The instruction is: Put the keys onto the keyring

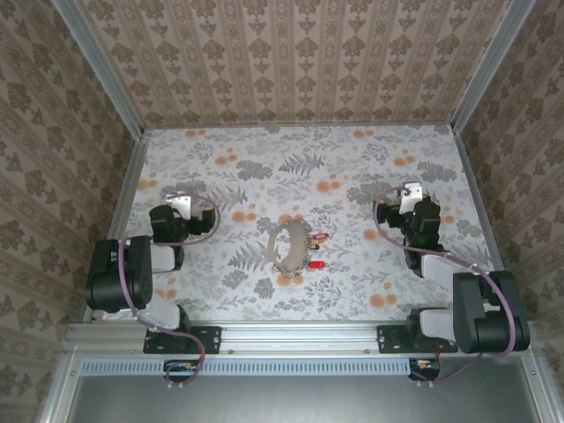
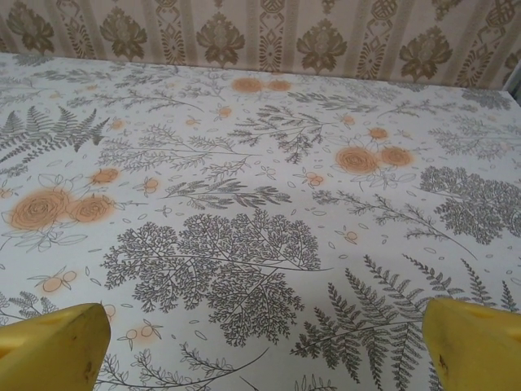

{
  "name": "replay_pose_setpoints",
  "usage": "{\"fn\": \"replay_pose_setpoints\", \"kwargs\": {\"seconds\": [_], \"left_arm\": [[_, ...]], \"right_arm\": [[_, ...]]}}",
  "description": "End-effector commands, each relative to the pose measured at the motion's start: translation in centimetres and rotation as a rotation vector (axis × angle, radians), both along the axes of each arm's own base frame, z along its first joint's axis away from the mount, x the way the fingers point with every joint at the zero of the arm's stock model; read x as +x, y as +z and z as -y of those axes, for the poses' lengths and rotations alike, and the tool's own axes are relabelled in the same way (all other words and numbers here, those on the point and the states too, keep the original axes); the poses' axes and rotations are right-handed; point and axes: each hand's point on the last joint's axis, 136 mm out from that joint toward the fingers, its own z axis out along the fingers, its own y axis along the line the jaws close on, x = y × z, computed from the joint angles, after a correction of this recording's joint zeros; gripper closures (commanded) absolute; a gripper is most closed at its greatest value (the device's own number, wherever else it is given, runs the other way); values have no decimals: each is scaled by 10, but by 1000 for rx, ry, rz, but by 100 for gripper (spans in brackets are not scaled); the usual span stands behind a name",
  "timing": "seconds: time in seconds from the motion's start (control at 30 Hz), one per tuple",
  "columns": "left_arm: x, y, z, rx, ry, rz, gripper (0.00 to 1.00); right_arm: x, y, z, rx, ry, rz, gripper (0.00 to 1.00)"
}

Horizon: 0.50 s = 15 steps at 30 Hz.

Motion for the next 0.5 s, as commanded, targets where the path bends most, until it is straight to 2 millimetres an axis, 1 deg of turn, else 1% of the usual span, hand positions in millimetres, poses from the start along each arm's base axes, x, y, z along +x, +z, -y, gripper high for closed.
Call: {"fn": "replay_pose_setpoints", "kwargs": {"seconds": [0.0,0.07,0.1,0.13,0.2,0.23,0.27,0.37,0.4,0.47], "left_arm": [[13,23,2,0,-16,74,0],[17,21,-6,30,59,60,0],[18,20,-11,39,101,50,0],[19,19,-14,50,127,44,0],[19,19,-14,57,130,45,0],[19,19,-14,57,131,45,0],[19,20,-14,57,130,48,0],[18,19,-11,55,113,48,0],[18,20,-9,52,101,50,0],[16,20,-3,43,54,59,0]], "right_arm": [[6,9,-6,78,27,34,0],[10,11,-16,113,75,76,1],[14,6,-21,92,91,69,1],[18,-4,-24,84,96,44,0],[22,-19,-34,55,137,21,0],[24,-21,-29,57,106,33,1],[25,-21,-21,62,54,38,0],[28,-23,-1,59,-80,13,0],[31,-25,11,58,-156,-14,0],[28,-24,15,38,-202,2,0]]}}
